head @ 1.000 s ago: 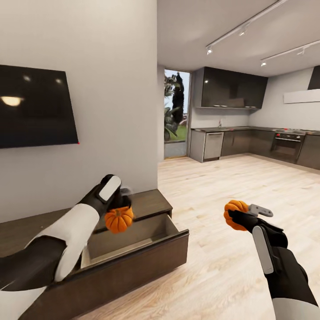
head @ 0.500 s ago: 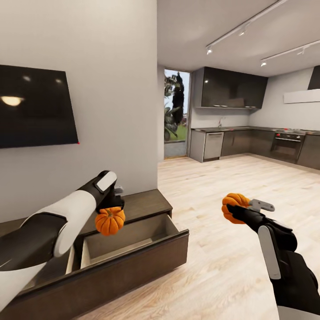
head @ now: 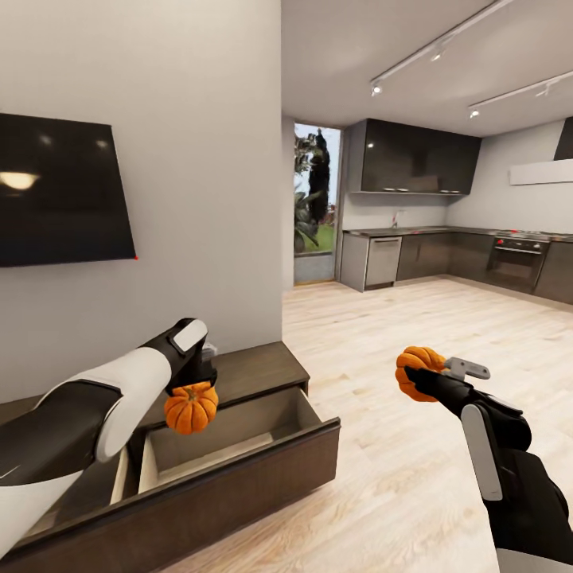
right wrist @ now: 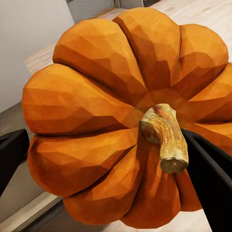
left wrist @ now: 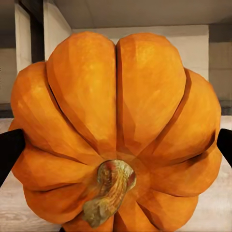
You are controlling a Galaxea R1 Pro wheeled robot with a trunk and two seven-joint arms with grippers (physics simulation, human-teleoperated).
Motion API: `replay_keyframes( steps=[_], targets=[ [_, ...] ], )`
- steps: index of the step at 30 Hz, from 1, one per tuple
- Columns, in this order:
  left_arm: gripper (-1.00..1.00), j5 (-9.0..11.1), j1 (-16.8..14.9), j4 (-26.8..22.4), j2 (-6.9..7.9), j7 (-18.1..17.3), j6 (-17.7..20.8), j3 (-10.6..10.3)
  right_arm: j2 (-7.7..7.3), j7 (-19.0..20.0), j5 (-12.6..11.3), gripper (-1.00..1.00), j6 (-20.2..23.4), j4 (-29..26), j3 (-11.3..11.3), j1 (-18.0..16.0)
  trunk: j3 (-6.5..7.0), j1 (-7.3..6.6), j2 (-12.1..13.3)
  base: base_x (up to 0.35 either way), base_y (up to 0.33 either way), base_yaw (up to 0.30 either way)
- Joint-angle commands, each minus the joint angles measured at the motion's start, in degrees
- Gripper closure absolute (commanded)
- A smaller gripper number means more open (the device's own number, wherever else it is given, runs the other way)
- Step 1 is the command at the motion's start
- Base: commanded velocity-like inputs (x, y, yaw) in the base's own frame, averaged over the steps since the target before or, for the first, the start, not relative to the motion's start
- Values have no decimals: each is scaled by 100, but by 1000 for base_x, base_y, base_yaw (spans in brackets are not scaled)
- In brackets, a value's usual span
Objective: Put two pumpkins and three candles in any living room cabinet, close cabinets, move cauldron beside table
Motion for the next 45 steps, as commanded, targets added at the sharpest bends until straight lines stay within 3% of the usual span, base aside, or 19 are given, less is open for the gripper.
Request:
replay_keyframes(
  steps=[1, 8, 15, 28, 32, 43, 45],
  targets=[
    [100, 62, 17, 0, 1, 39, 23, -46, -2, -57, -62, 100, 23, -4, 3, -4, -7, -1, -3, 3, 0, 0],
    [100, 102, 109, 333, 5, -330, 12, -46, 4, -54, -62, 100, 11, 15, 10, -4, -7, -1, -3, 1, 0, 0],
    [100, 119, 111, 413, 1, -371, 10, -46, 118, -64, -40, 100, -2, 43, 12, -4, -7, -1, -3, 0, 0, 93],
    [100, 55, 301, 442, -58, -385, -390, -66, 127, -66, -27, 100, -4, 43, 9, -4, -7, -1, -3, 0, 0, 244],
    [100, 53, 320, 442, -169, -677, -730, -75, 122, -66, -27, 100, -4, 43, 4, -4, -7, -1, -3, 0, -47, 51],
    [100, 19, 322, 433, -363, -788, -835, -81, 121, -59, -44, 100, -8, 51, 3, -4, -7, -1, -3, 0, -108, 3],
    [100, -5, 376, 433, -382, -929, -1471, -82, 121, -51, -46, 100, -22, 52, 3, -4, -7, -1, -3, 0, -1, 0]
  ],
)
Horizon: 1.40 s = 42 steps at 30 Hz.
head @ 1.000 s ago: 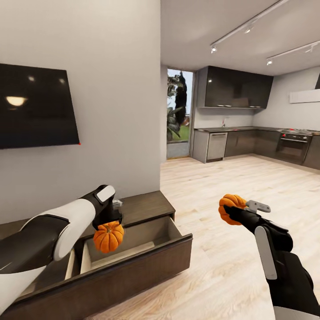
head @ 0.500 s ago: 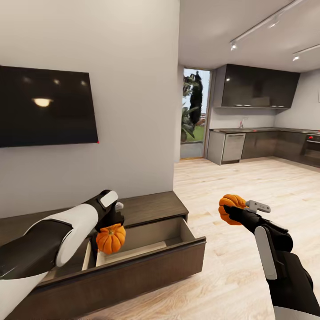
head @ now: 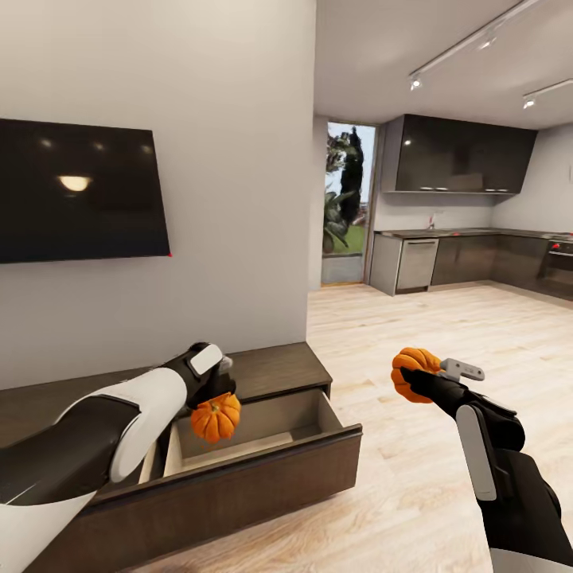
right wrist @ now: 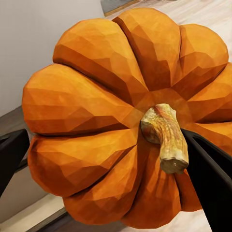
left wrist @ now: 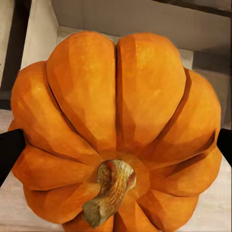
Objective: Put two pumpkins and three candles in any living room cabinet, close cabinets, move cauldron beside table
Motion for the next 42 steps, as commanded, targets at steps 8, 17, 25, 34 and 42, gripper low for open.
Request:
replay_keyframes(
  steps=[8, 17, 25, 34, 42],
  targets=[
    [100, -891, 361, 2, -39, -881, -1126, -46, -11, -55, -60, 100, 29, -15, 3, -4, -7, -1, -3, 0, 0, 0],
    [100, -947, 726, 3, -83, -1109, -1746, -46, -16, -55, -55, 100, 32, -19, -3, -4, -7, -1, -3, 0, 0, 0],
    [100, -953, 996, 3, -83, -1222, -2159, -46, -23, -55, -51, 100, 40, -27, -14, -4, -7, -1, -3, 0, 0, 0],
    [100, -1281, 1060, 3, -79, -1218, -2202, -46, -21, -55, -51, 100, 33, -31, -14, -4, -7, -1, -3, 0, 0, 0],
    [100, -1321, 1060, 3, -80, -1217, -2201, -47, -20, -56, -51, 100, 49, -25, -14, -4, -7, -1, -3, 191, 0, 0]
  ],
)
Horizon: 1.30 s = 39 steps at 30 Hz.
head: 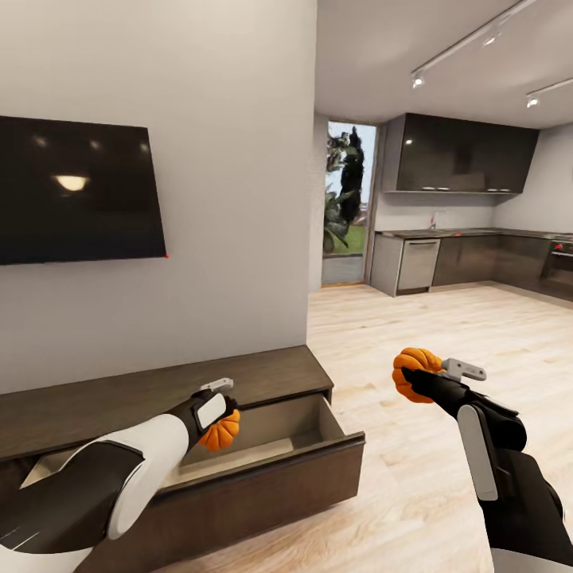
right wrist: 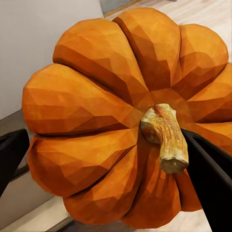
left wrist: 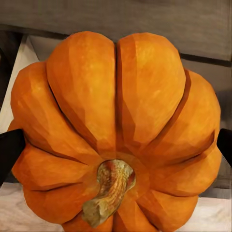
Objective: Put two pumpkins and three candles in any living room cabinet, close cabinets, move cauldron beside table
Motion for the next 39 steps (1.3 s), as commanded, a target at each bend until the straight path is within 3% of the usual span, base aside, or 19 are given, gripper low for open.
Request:
replay_keyframes(
  steps=[1, 10, 39],
  targets=[
    [100, 30, -1, -14, 2, 31, 38, -56, -2, -60, -64, 100, 23, -6, 5, -5, -6, 2, -3, 301, 0, 0],
    [100, 30, 0, -14, 5, 31, 64, -56, 18, -65, -73, 100, 32, -6, 12, -5, -20, 2, -3, 59, 0, 0],
    [100, 38, -1, -14, 3, 31, 68, -56, 16, -67, -64, 100, 32, -14, 12, -5, -267, 2, -3, 0, 0, 0]
  ],
)
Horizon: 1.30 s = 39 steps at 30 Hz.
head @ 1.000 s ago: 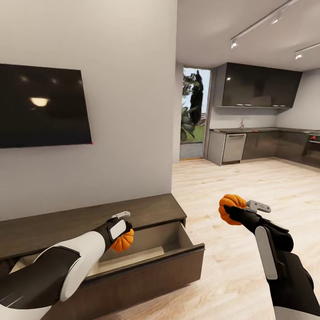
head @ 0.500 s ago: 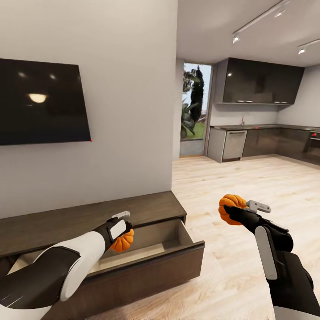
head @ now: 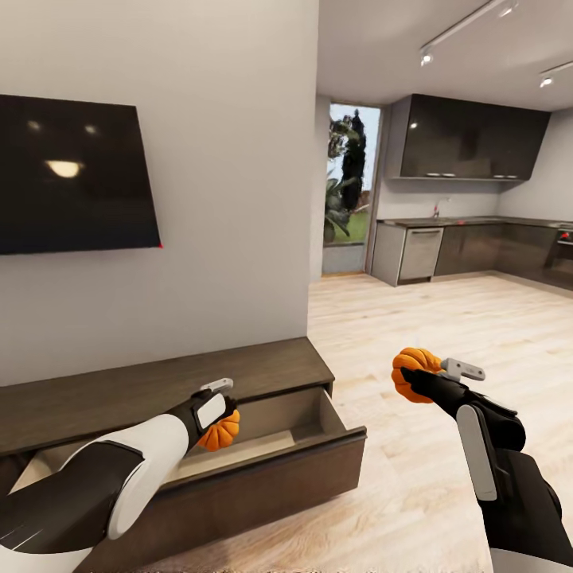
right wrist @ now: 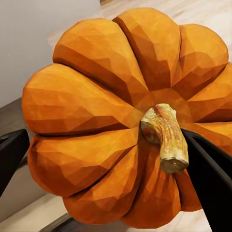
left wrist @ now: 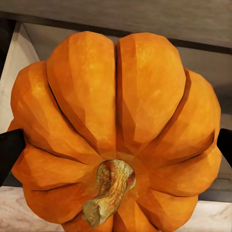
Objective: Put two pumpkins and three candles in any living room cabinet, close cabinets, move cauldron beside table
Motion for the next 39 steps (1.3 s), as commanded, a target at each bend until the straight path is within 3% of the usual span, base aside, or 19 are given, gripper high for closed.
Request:
replay_keyframes(
  steps=[1, 39],
  targets=[
    [100, 31, -1, -14, -1, 31, 37, -55, -2, -58, -62, 100, 22, -6, 4, -4, -15, -1, -3, 0, 0, 0],
    [100, 30, 0, -14, -19, 31, 36, -64, -7, -58, -62, 100, 22, 1, 4, -4, -346, -1, -3, 0, 0, 0]
  ],
)
